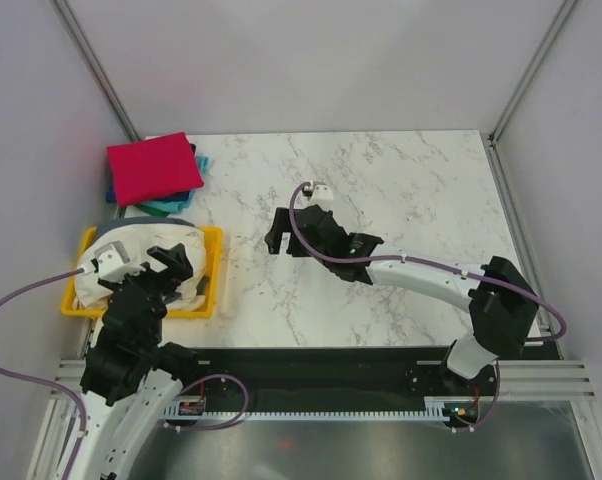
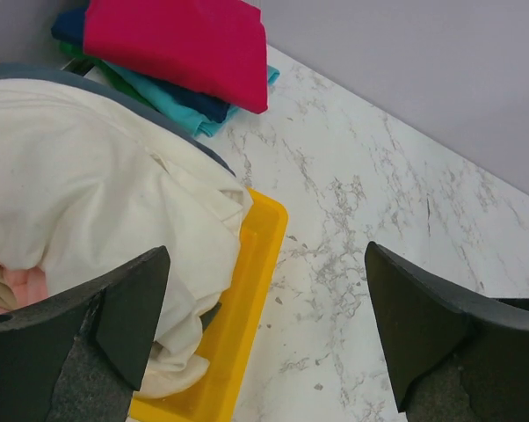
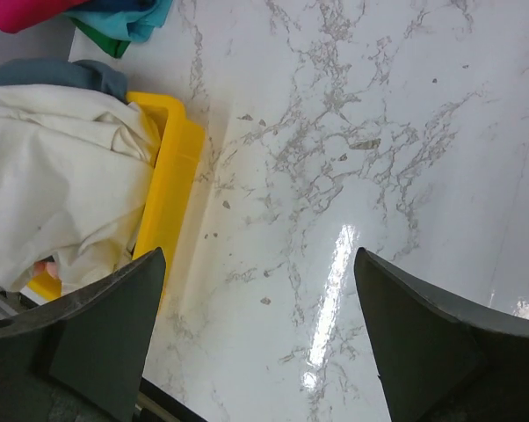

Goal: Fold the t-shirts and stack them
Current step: Grab the tshirt from the pile, then move the tshirt to the center of the board, then flatten the tshirt out

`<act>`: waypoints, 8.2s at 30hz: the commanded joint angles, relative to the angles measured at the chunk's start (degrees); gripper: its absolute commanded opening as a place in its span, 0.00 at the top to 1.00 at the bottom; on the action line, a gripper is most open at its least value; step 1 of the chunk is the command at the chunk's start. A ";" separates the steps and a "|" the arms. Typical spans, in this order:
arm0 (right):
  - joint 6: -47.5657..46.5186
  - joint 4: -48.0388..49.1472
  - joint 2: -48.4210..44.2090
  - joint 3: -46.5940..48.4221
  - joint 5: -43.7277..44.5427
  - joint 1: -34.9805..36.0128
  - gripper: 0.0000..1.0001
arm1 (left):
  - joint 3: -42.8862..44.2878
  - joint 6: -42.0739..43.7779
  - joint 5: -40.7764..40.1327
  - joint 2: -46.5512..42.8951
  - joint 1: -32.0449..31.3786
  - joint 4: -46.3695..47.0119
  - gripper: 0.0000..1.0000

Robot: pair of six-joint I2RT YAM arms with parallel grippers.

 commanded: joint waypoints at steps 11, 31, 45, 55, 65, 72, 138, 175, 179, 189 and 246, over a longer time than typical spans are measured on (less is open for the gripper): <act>-9.95 -3.47 15.31 23.95 -13.85 12.36 0.11 | -1.10 3.90 3.85 -16.41 -0.15 4.67 0.00; -8.98 -11.38 50.67 65.90 -19.14 14.48 0.57 | 0.14 -0.58 -6.61 -16.84 0.47 -0.17 0.00; -14.07 -12.95 26.34 62.02 -12.81 4.65 1.00 | 0.49 -0.58 -6.96 -16.84 1.70 -0.43 0.00; -16.01 -15.24 -10.73 32.98 1.21 -4.06 0.96 | 0.14 -0.32 -6.44 -16.76 1.96 -0.26 0.00; -5.02 -34.93 -37.29 -9.23 10.40 -25.76 0.02 | 0.31 5.04 10.31 -8.10 2.05 2.38 0.00; -8.89 -34.85 -36.36 -6.97 11.54 -27.97 0.02 | 7.08 6.89 22.39 19.08 1.96 0.01 0.01; -12.49 -14.98 -1.28 -4.86 -18.08 -74.47 0.23 | 36.53 7.94 25.20 77.11 -12.45 4.23 0.98; -13.02 -12.95 -4.17 -9.88 -24.23 -70.86 0.97 | 34.24 7.24 27.67 76.06 -12.45 4.05 0.98; -13.99 -17.08 -9.17 -6.54 -24.76 -70.86 0.98 | 36.08 7.42 27.49 73.78 -12.45 3.00 0.98; -15.57 -28.51 -23.23 6.72 -25.82 -70.95 1.00 | 43.46 10.75 28.02 62.01 -12.45 -1.13 0.98; -27.54 -28.53 8.58 36.74 -14.65 -61.37 0.13 | 60.63 18.16 39.62 83.72 7.85 -0.62 0.15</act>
